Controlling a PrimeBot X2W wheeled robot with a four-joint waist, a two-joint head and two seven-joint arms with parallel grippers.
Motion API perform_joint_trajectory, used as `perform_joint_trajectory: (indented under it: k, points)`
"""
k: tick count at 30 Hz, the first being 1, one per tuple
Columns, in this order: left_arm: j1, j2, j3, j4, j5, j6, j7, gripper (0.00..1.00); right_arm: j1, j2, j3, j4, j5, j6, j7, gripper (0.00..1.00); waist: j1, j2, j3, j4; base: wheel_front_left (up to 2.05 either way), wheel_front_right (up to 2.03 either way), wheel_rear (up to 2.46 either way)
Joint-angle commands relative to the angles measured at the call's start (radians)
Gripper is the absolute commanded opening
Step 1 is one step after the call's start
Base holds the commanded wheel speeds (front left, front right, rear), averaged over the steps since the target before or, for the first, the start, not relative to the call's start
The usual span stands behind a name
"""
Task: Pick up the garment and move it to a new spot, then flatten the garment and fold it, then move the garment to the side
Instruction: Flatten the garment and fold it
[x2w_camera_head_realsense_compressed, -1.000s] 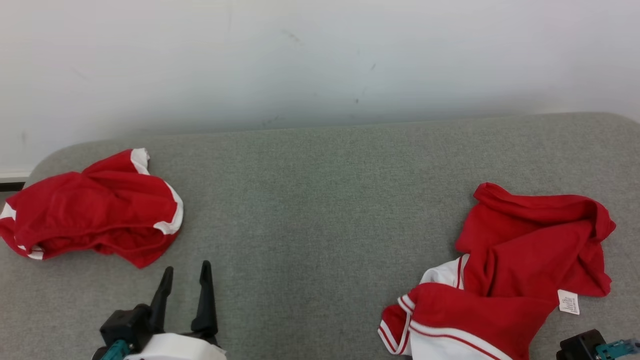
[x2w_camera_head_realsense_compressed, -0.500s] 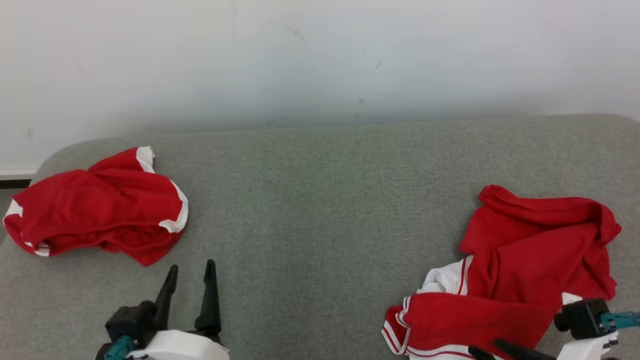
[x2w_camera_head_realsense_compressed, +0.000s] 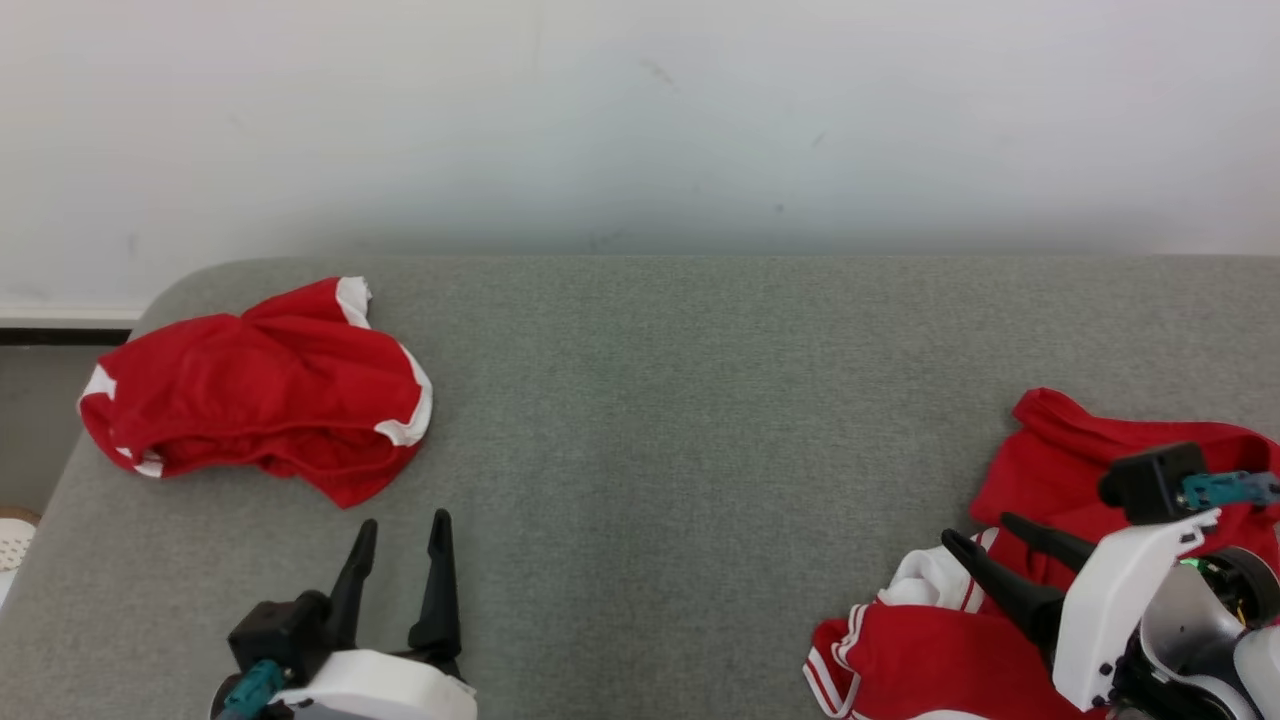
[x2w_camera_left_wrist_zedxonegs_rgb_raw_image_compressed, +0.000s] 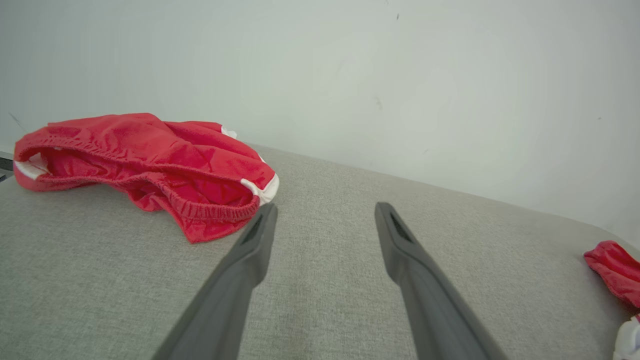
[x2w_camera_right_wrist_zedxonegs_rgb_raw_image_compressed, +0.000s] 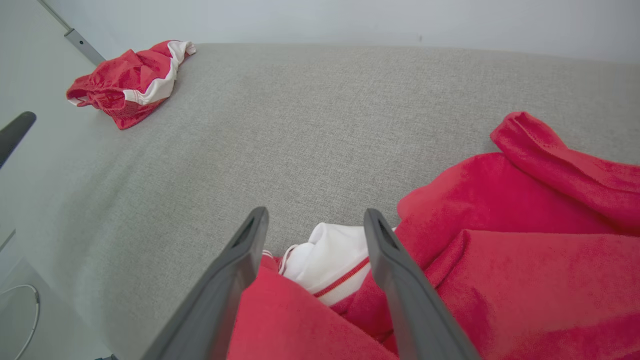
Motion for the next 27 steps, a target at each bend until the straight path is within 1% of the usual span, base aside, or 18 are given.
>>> perform_joint_trajectory:
  k: [1, 2, 5, 9, 13, 18, 19, 20, 21, 22, 24, 27]
  points:
    - [-0.006, 0.004, -0.002, -0.001, -0.009, 0.007, -0.001, 1.00, -0.027, 0.004, 0.012, 0.024, -0.013, -0.001, 0.010, 1.00, 0.0000, 0.0000, 0.010, 0.020, 0.00, 0.00, 0.00]
    - [-0.005, 0.004, -0.005, 0.000, -0.013, 0.008, -0.001, 1.00, -0.048, 0.014, 0.023, 0.057, -0.013, -0.001, 0.024, 1.00, 0.0000, 0.0000, 0.012, 0.029, 0.00, 0.00, 0.00]
    - [-0.004, 0.003, -0.012, 0.003, -0.020, 0.011, -0.001, 1.00, -0.113, 0.012, 0.058, 0.158, -0.040, -0.001, 0.084, 1.00, 0.0000, 0.0000, 0.018, 0.051, 0.00, 0.00, 0.00]
    - [-0.007, 0.004, -0.012, 0.008, -0.024, 0.014, -0.001, 1.00, -0.158, 0.015, 0.103, 0.267, -0.028, -0.001, 0.185, 1.00, 0.0000, 0.0000, 0.019, 0.075, 0.00, 0.00, 0.00]
    - [-0.005, 0.004, -0.010, 0.007, -0.025, 0.016, -0.001, 1.00, -0.161, -0.002, 0.142, 0.313, 0.001, -0.001, 0.297, 1.00, 0.0000, 0.0000, 0.014, 0.090, 0.00, 0.00, 0.00]
    - [0.004, 0.004, -0.012, 0.005, -0.027, 0.016, -0.001, 1.00, -0.144, -0.013, 0.180, 0.354, -0.022, -0.001, 0.350, 1.00, 0.0000, 0.0000, 0.017, 0.095, 0.00, 0.00, 0.00]
    - [0.003, 0.004, -0.014, 0.005, -0.029, 0.017, -0.001, 1.00, -0.137, -0.011, 0.187, 0.366, -0.019, -0.001, 0.358, 0.91, 0.0000, 0.0000, 0.019, 0.096, 0.00, 0.00, 0.00]
    - [0.000, 0.004, -0.016, 0.003, -0.031, 0.017, -0.001, 1.00, -0.133, -0.010, 0.197, 0.376, -0.017, -0.001, 0.363, 0.49, 0.0000, 0.0000, 0.023, 0.098, 0.00, 0.00, 0.00]
    - [-0.004, 0.004, -0.018, 0.002, -0.033, 0.018, -0.001, 1.00, -0.132, -0.012, 0.205, 0.384, -0.020, -0.001, 0.362, 0.29, 0.0000, 0.0000, 0.026, 0.100, 0.00, 0.00, 0.00]
    - [-0.007, 0.004, -0.020, 0.001, -0.034, 0.017, -0.001, 1.00, -0.131, -0.012, 0.211, 0.392, -0.022, -0.001, 0.357, 0.00, 0.0000, 0.0000, 0.029, 0.102, 0.00, 0.00, 0.00]
    - [-0.008, 0.004, -0.019, 0.001, -0.036, 0.021, -0.001, 1.00, -0.131, -0.009, 0.223, 0.399, -0.016, -0.001, 0.348, 0.00, 0.0000, 0.0000, 0.033, 0.105, 0.00, 0.00, 0.00]
    - [-0.010, 0.004, -0.018, 0.000, -0.037, 0.024, -0.001, 1.00, -0.155, -0.010, 0.219, 0.397, -0.012, -0.001, 0.295, 0.00, 0.0000, 0.0000, 0.038, 0.108, 0.00, 0.00, 0.00]
